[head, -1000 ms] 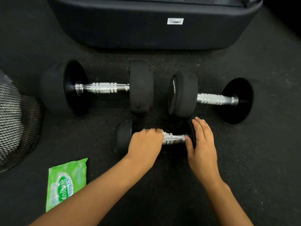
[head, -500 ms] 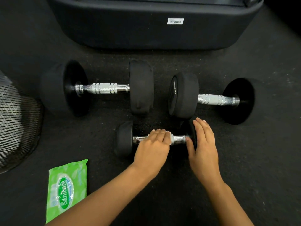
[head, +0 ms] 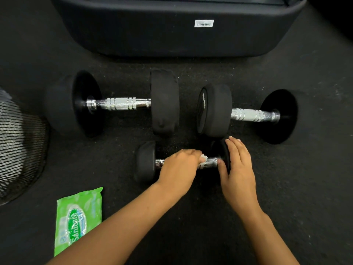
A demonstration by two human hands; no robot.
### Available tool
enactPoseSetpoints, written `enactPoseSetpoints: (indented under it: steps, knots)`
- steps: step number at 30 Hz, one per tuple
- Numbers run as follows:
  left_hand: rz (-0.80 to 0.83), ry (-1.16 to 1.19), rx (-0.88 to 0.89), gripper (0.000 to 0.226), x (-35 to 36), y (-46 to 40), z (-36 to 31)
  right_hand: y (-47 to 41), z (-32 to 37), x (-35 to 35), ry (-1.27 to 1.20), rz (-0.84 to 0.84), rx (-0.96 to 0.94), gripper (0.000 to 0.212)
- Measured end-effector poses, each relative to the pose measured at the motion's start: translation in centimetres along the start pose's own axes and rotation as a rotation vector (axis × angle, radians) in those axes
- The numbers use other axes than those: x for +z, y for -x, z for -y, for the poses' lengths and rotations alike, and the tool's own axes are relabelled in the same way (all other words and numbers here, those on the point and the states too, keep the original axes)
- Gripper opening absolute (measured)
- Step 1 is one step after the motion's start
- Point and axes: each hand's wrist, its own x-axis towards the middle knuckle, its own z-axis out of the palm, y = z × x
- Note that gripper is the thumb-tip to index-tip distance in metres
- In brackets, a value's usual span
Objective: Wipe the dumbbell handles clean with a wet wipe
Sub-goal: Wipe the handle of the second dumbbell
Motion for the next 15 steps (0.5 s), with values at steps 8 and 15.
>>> enactPoseSetpoints:
  steps: [8, 15]
  knots:
    - [-0.116, -0.11, 0.199, 0.042, 0.1, 3.5, 1.3, 0.2, 0.0, 0.0, -0.002, -0.009, -0.001, 0.052]
    - [-0.135, -0.189, 0.299, 0.04, 1.1, 1.8, 0.1, 0.1, -0.1, 0.1, -0.021, -0.013, 0.012, 0.053]
